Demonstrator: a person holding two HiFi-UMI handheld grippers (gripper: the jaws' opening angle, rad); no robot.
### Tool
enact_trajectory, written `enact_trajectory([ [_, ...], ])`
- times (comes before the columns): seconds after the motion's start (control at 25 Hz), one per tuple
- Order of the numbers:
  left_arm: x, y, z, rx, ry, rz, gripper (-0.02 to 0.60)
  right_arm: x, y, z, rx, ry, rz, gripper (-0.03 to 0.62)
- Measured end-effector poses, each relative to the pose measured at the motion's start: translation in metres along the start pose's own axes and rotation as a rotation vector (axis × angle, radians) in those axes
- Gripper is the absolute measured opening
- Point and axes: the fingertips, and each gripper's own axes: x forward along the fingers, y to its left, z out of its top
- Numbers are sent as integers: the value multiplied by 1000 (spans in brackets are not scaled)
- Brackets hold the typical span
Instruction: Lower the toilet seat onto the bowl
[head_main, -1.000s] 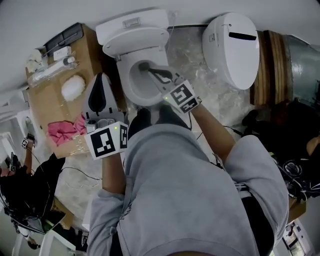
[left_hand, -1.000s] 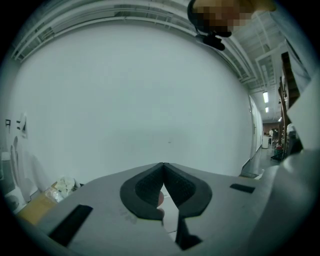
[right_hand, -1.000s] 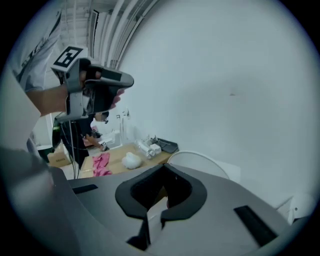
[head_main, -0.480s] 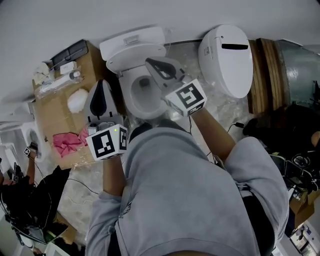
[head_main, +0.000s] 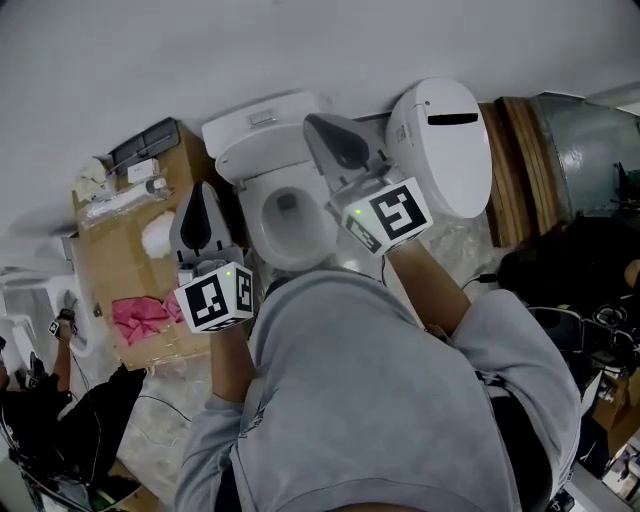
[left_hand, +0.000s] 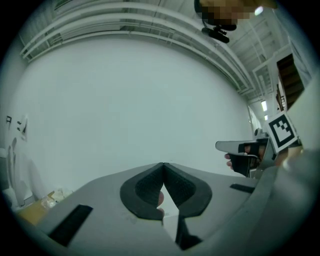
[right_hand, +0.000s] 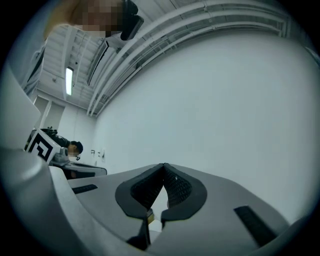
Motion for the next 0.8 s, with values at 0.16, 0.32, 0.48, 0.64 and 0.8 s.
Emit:
enact_trajectory([
  [0.16,1,7,13,5,-35,4,0,-14,-4,18,-7,-34,-53,-2],
  [0.32,0,11,26,14,-66,7,0,-32,-9,15,1,-40,-101,-2],
  [0.48,1,14,35,24,-81,7,0,-39,-13,5,10,-27,-123,-2],
  [0.64,1,15,37,26,-81,6,0,-38,-12,0,10,-22,-124,-2],
  [0.8,-1,16,37,26,-83,10,0,-40,-9,-6,2,-16,-123,-2],
])
